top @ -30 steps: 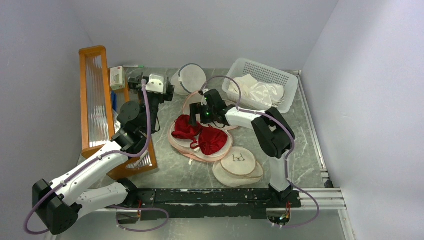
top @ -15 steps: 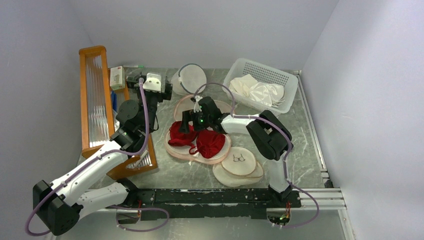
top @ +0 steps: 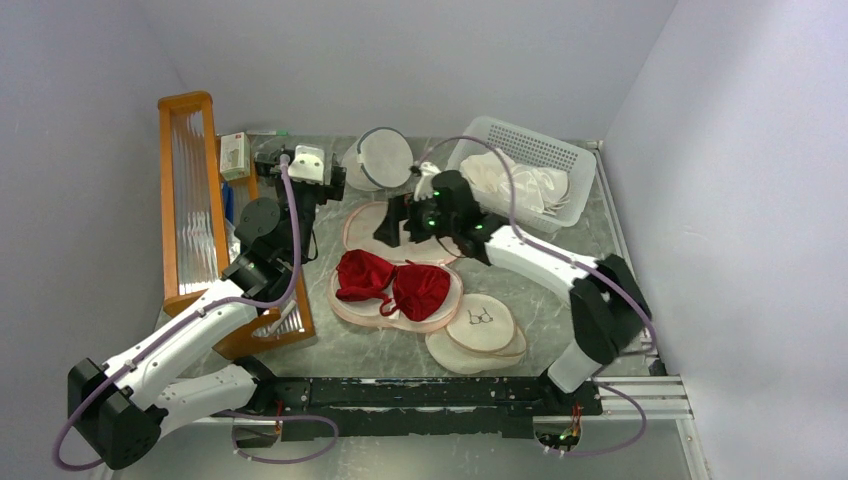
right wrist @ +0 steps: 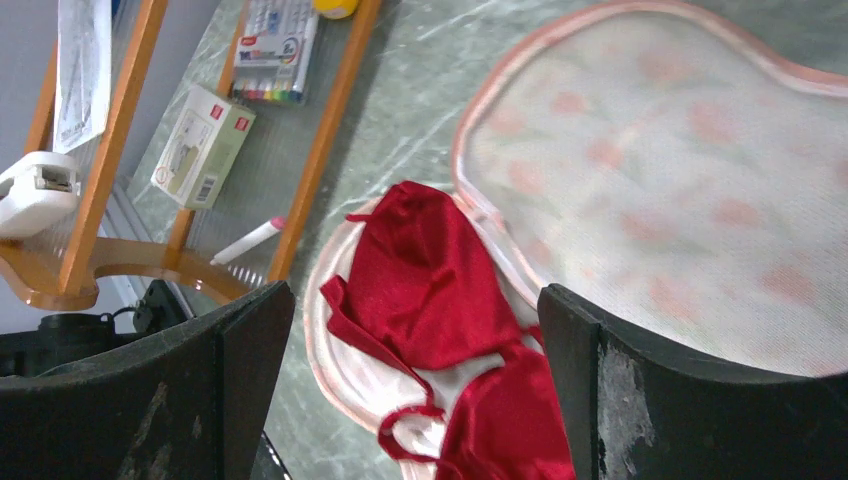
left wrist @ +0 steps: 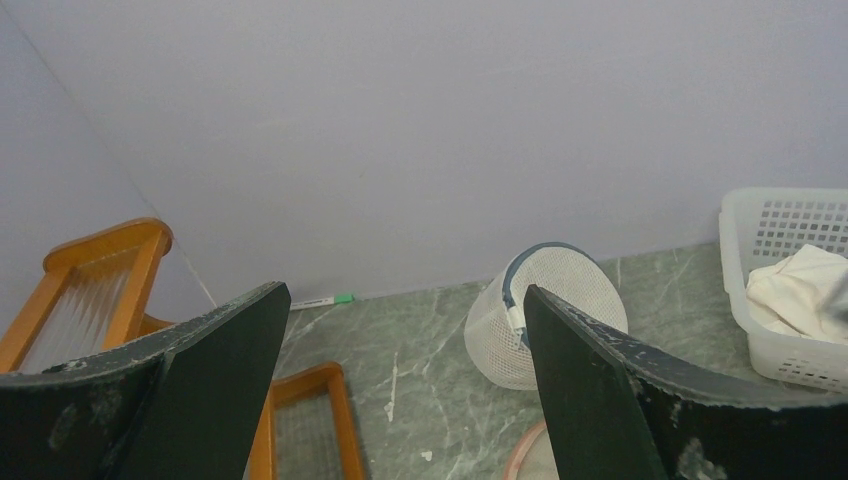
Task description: Unzip the laundry bag and remove the bra
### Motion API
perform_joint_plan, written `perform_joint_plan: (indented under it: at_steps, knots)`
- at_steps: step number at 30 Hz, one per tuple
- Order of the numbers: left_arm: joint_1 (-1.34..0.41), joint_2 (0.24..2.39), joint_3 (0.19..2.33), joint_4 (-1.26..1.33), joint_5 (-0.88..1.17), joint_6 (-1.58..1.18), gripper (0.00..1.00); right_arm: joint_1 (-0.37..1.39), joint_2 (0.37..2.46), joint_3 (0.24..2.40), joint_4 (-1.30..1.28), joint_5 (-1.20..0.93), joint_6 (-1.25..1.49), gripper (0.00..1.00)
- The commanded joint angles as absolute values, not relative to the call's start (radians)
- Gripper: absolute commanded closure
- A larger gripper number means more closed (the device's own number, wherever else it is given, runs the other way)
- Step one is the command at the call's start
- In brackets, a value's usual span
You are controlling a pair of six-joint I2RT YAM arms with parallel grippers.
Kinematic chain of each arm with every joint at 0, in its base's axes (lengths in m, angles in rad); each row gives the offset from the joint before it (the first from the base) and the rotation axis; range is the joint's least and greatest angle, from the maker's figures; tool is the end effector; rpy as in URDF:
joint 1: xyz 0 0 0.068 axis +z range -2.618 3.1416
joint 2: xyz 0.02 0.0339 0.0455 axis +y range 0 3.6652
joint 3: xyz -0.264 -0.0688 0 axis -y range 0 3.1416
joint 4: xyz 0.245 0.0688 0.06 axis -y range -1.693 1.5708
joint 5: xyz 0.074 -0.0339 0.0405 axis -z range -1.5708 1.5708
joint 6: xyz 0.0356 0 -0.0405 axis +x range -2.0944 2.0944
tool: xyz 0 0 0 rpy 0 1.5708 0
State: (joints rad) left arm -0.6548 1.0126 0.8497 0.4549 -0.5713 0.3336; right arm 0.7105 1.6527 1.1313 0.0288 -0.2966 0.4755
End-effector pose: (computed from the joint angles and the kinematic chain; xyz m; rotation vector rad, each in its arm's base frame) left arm 0.1951 -0.1255 0.3868 0.1563 1.3176 0.0924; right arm 0.2806 0.2552 0.2555 -0.4528 2.1601 1.0073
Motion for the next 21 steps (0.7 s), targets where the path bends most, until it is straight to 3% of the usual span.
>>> perform_joint_plan:
  at_steps: [1, 9, 14, 18, 21]
  knots:
    - [-0.641, 1.012, 0.887, 0.453, -0.548, 0.314, 0.01, 0.596, 1.524, 1.014, -0.105, -0.294, 0.467, 0.08]
    - [-0.64, 1.022, 0.898, 0.429, -0.518, 0.296, 0.01, 0.434, 1.314, 0.77, -0.179, -0.363, 0.443, 0.34]
    - [-0.639, 1.032, 0.906, 0.407, -0.51, 0.291, 0.01, 0.387, 1.312, 0.709, -0.124, -0.446, 0.474, 0.4]
    - [-0.64, 1.034, 0.905, 0.409, -0.519, 0.294, 0.01, 0.385, 1.353, 0.707, -0.097, -0.464, 0.483, 0.57]
    - [-0.639, 1.033, 0.904, 0.413, -0.518, 0.296, 0.01, 0.385, 1.371, 0.695, -0.064, -0.479, 0.494, 0.59]
